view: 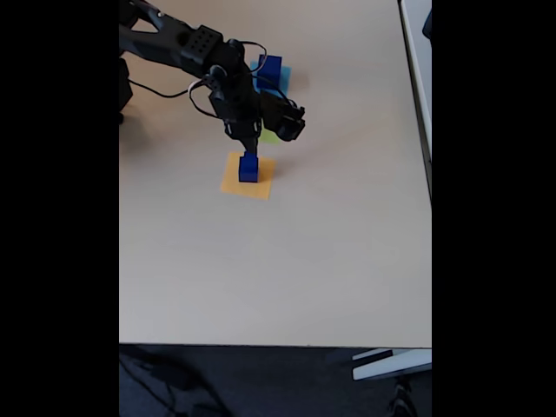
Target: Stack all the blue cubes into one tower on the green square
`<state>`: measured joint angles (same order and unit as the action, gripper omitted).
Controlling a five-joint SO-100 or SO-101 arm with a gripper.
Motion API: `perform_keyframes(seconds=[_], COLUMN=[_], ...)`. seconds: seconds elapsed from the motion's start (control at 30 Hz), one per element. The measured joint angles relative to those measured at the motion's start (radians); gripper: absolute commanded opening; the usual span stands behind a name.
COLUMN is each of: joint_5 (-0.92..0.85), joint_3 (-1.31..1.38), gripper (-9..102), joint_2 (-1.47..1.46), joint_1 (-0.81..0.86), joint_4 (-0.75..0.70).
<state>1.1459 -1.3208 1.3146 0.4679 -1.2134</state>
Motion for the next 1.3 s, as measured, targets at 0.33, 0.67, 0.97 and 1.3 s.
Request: perform_keyframes(seconds=[0.33, 0.67, 0.97, 1.3], joint_5=[-0.009, -0.012, -0.011, 0.006], joint_3=[-0.012, -0.017, -0.018, -0.023], gripper=[0, 0, 0, 3], joint_2=[0.0, 0.0, 0.0, 0.0], joint_1=[0.028, 0.026, 0.026, 0.026], joint_4=[0.02, 0.02, 0.023, 0.029])
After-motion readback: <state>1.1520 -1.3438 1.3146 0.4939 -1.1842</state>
